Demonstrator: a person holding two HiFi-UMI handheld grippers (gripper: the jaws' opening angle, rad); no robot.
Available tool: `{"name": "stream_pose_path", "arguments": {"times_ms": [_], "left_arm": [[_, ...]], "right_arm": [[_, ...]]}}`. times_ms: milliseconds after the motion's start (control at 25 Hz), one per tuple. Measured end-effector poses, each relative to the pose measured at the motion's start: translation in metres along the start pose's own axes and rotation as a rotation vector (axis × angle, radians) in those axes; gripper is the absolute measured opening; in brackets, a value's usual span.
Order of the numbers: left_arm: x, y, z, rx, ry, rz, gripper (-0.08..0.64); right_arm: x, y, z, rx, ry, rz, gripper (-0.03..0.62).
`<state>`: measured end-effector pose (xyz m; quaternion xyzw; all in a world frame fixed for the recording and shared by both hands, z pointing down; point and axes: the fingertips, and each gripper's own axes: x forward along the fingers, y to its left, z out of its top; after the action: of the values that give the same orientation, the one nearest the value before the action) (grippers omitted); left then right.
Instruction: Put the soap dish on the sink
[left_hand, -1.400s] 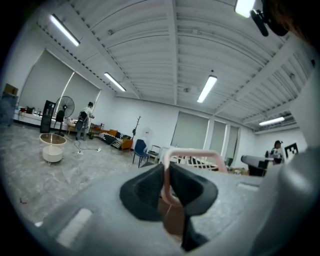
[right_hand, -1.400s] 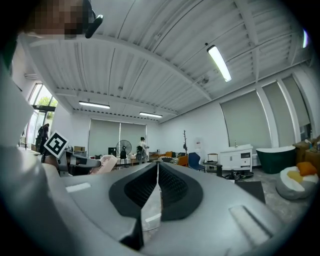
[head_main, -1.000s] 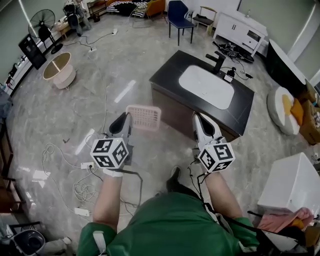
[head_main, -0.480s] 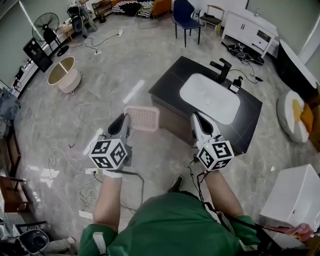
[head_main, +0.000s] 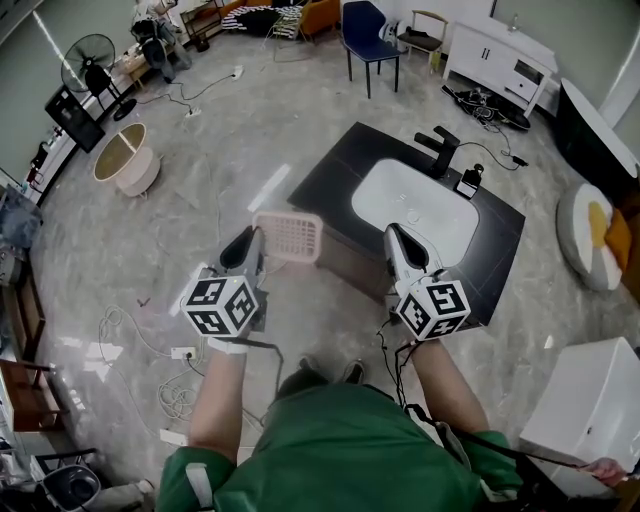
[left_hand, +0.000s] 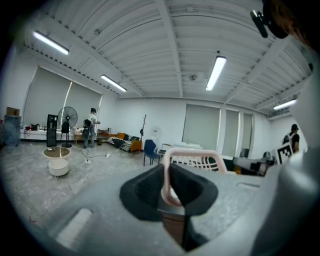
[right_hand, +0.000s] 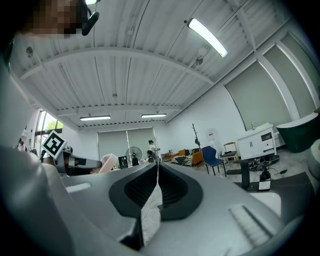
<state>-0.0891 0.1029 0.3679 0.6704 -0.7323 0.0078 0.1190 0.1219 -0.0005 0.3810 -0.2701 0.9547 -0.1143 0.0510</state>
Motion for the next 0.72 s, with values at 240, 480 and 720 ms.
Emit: {"name": "stream_pose_path", "arguments": {"times_ms": [240,480,720], "left_arm": [[0.048,0.019,0.008,-0.006,0.002,-0.019,0.04],[0.124,0.049,0.023,-0.036,0.009,-0.104,0.04],[0.209,0.101,0.03,-0.064,0.027,-0.184,0.04]], "right_arm": [[0.03,-0.027,0.003,-0.008,0.004,-0.033,0.008],[0.081,-0.059,0.019,-0.041,0.007,-0.13,0.008],[0.154,-0.086,0.017,-0.068,0.025,-0.213,0.008]]}}
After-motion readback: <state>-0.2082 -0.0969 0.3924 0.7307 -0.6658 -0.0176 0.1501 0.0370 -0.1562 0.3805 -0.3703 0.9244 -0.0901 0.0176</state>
